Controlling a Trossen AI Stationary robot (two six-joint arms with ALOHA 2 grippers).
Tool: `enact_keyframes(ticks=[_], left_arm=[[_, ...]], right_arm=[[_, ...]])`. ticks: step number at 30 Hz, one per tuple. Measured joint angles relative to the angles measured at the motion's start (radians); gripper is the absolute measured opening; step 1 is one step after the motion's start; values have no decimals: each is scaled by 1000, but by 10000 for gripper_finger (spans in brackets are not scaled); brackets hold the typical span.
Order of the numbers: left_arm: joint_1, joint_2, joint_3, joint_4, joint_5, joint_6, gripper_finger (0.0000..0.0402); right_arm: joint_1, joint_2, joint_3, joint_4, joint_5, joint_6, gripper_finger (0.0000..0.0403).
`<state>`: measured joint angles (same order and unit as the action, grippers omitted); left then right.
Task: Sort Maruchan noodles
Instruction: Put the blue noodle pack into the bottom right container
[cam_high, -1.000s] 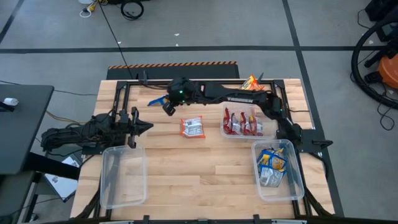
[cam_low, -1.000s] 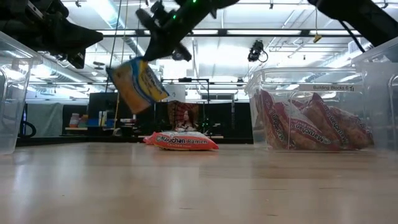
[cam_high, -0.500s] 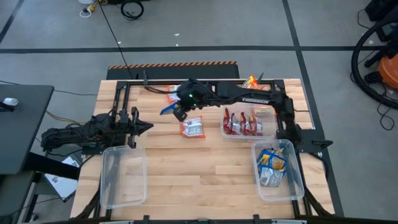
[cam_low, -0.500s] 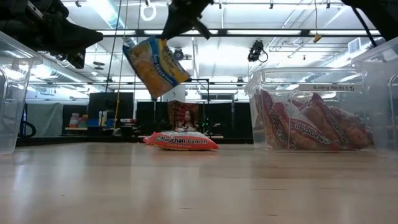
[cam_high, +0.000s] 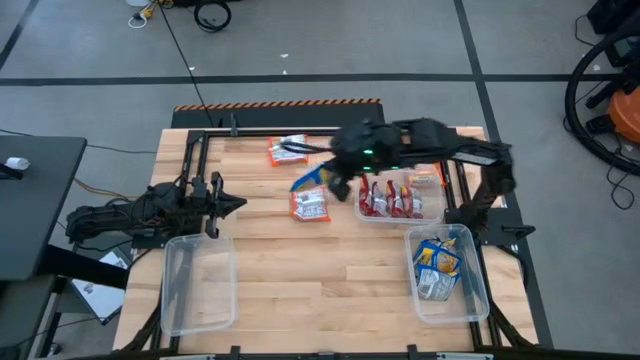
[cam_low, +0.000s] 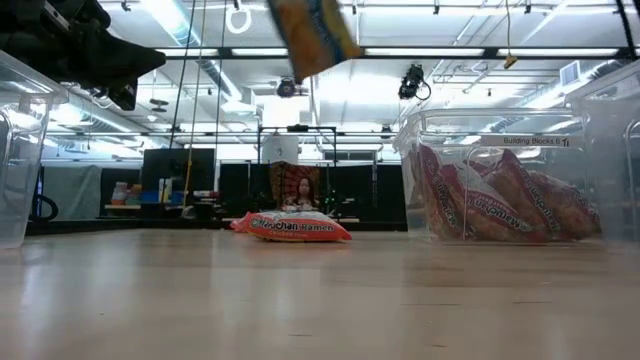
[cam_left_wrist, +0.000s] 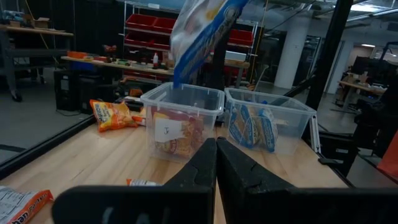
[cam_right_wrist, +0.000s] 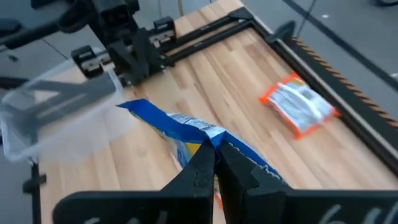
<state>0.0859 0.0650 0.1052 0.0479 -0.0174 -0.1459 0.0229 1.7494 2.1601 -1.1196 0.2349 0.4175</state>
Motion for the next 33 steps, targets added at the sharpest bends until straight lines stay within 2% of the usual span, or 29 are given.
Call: enact_keyframes(ticks=[5,12,16,20,23,27,33], left_arm=[[0,0,0,0,0,0,14],[0,0,0,0,0,0,14],[0,0,0,0,0,0,14],[0,0,0,0,0,0,14],[0,0,0,0,0,0,14],[0,0,0,0,0,0,14],[0,0,0,0,0,0,14]], right_arm=[[62,-117,0,-180,74,-2,10],[228,-253,-43,-395,79,76,10],[367,-388,-165,-426,91,309,10],[558,-541,-351,-418,114,644,10],[701,-617,-509,-359,79,885,10],[851,-665,-659,-230,-20,1110,10],[1040,-675,-748,-136,-52,1368,10]])
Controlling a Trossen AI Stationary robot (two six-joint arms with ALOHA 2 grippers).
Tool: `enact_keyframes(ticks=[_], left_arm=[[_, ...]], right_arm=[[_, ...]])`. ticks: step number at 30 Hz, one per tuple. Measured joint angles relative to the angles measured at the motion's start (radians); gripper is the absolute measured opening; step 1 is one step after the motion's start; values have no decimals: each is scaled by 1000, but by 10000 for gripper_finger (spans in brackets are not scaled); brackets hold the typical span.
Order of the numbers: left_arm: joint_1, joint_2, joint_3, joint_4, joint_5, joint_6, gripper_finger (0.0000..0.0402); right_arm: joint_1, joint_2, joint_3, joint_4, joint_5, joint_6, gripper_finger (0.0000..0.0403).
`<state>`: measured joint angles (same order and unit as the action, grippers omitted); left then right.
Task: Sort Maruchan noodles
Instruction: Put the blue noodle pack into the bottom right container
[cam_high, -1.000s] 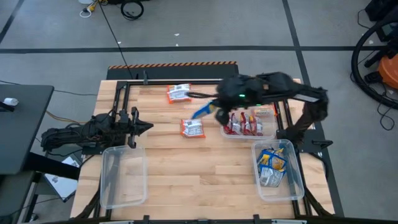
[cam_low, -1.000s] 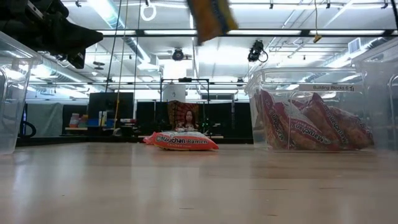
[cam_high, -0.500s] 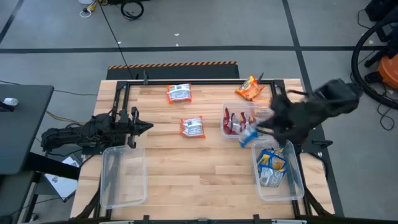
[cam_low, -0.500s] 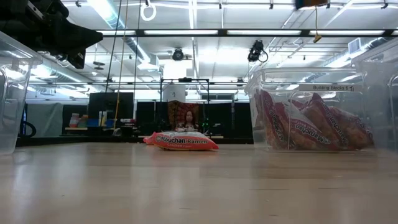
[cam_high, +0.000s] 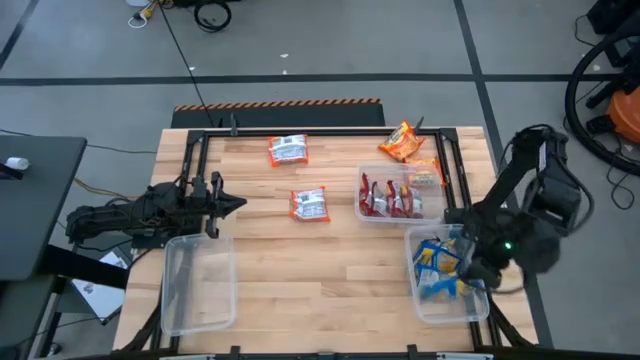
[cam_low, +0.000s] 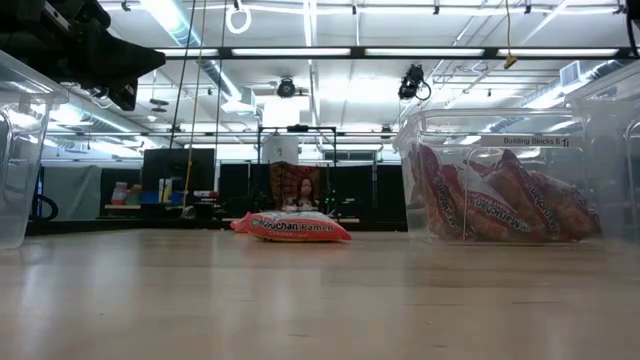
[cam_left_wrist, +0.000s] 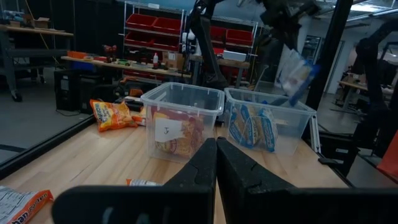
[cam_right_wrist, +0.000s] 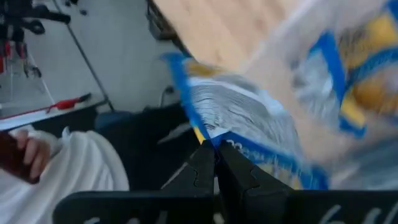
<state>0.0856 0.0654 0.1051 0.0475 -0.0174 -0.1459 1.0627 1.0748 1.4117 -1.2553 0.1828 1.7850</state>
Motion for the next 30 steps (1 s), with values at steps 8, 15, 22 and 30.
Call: enact_keyframes(ticks=[8,15,22,30], left_arm=[[0,0,0,0,0,0,14],[0,0,0,0,0,0,14],[0,0,0,0,0,0,14],[0,0,0,0,0,0,14]], right_arm=[[110,33,-125,88,93,238,10],[117,36,-209,340,96,276,10],[116,37,-210,247,-3,268,12],[109,51,-211,139,-122,244,57]])
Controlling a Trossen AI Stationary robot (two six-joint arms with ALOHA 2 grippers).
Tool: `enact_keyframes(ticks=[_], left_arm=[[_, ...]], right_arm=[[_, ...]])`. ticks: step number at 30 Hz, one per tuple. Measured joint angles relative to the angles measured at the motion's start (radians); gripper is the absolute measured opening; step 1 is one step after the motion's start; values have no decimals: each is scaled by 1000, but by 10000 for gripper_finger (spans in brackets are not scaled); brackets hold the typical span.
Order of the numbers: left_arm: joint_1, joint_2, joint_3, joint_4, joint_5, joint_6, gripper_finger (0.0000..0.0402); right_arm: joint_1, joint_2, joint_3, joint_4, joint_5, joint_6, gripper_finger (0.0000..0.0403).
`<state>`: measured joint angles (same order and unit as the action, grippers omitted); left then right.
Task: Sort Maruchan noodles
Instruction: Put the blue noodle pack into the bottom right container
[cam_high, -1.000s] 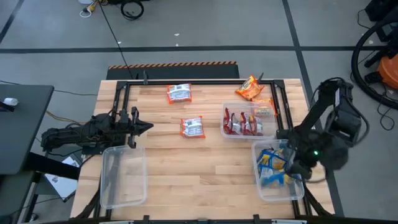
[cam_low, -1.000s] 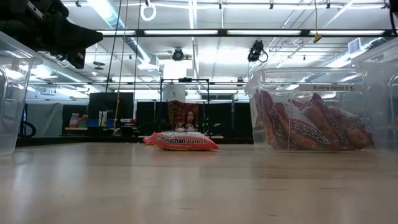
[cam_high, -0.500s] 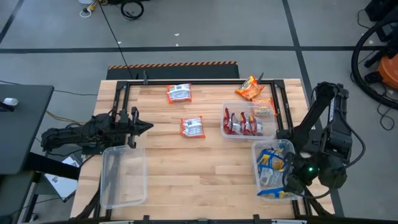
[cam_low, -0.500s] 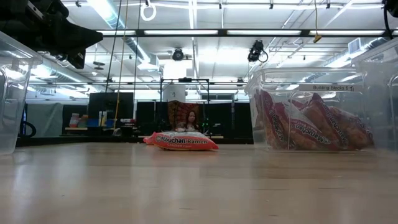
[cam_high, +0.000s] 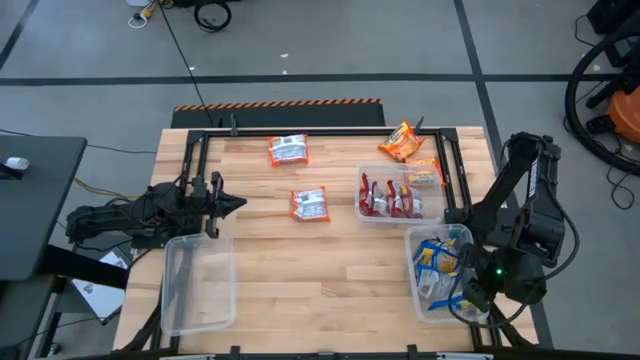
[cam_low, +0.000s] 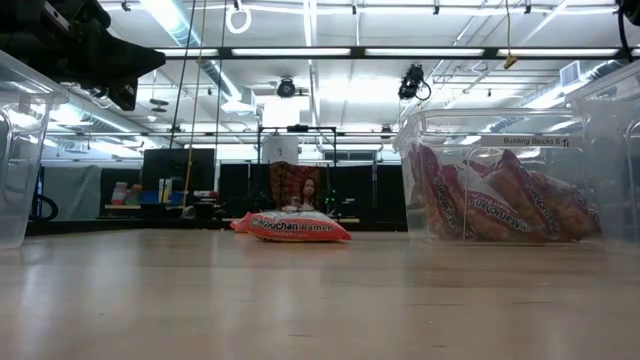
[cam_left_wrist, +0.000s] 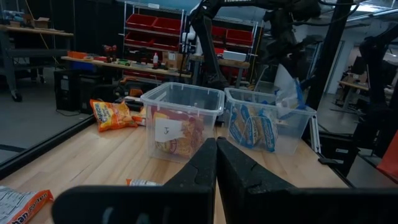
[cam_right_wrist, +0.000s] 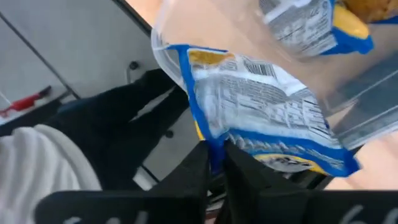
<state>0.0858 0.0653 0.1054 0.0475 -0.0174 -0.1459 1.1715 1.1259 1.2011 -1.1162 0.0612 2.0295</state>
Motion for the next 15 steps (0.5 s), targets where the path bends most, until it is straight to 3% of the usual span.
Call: enact_keyframes(ticks=[9,15], left_arm=[[0,0,0,0,0,0,14],[0,0,0,0,0,0,14]], right_arm=[[-62,-35,19,-28,-26,-118,151],[-115,-34,80,-58,-36,-315,162]])
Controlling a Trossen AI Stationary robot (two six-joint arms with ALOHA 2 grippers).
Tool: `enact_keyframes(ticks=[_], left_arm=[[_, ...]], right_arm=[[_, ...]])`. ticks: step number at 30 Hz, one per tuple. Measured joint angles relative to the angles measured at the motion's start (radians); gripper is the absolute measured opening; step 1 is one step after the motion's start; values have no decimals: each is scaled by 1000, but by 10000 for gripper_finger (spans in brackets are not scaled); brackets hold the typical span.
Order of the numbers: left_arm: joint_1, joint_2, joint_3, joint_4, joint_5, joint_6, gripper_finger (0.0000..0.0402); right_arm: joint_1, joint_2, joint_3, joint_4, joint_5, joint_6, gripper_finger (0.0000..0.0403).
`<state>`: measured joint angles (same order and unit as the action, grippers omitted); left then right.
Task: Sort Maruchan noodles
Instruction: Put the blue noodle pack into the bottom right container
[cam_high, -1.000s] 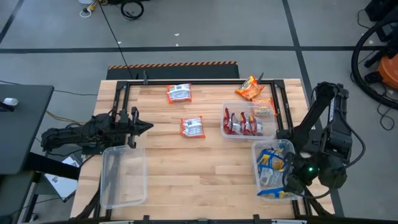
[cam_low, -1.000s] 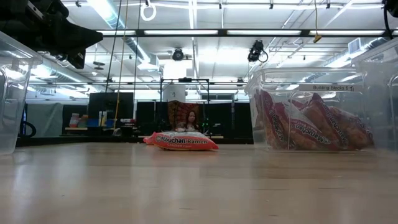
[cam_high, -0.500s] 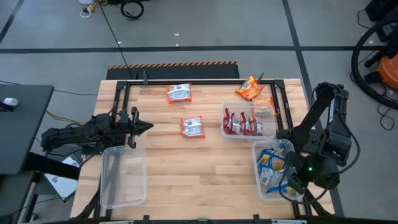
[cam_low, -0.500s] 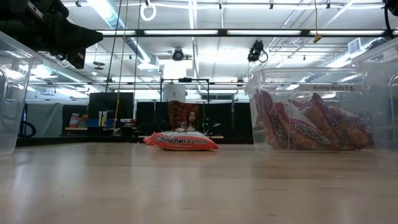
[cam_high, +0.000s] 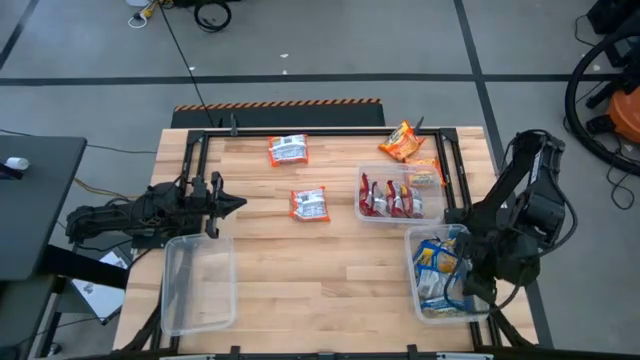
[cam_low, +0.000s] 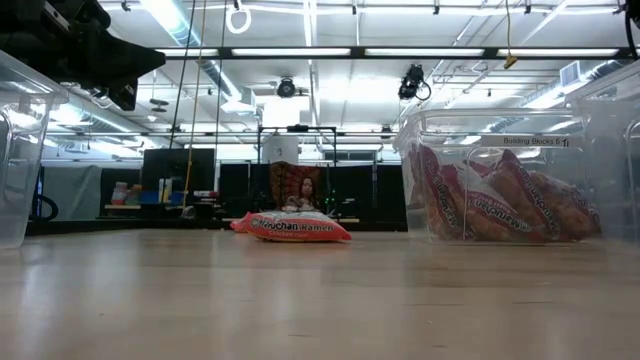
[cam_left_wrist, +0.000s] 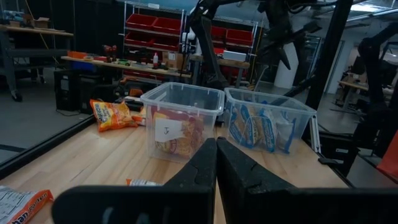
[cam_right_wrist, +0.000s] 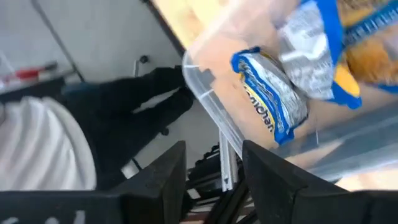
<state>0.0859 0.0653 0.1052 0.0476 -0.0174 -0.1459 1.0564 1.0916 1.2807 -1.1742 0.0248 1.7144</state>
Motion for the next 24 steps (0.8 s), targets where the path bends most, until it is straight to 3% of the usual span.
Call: enact_keyframes(ticks=[15,24], left_arm=[[0,0,0,0,0,0,14],[0,0,0,0,0,0,14]], right_arm=[[-73,305,-13,-2,2,-866,161],[-182,451,-18,58,-121,-980,156]])
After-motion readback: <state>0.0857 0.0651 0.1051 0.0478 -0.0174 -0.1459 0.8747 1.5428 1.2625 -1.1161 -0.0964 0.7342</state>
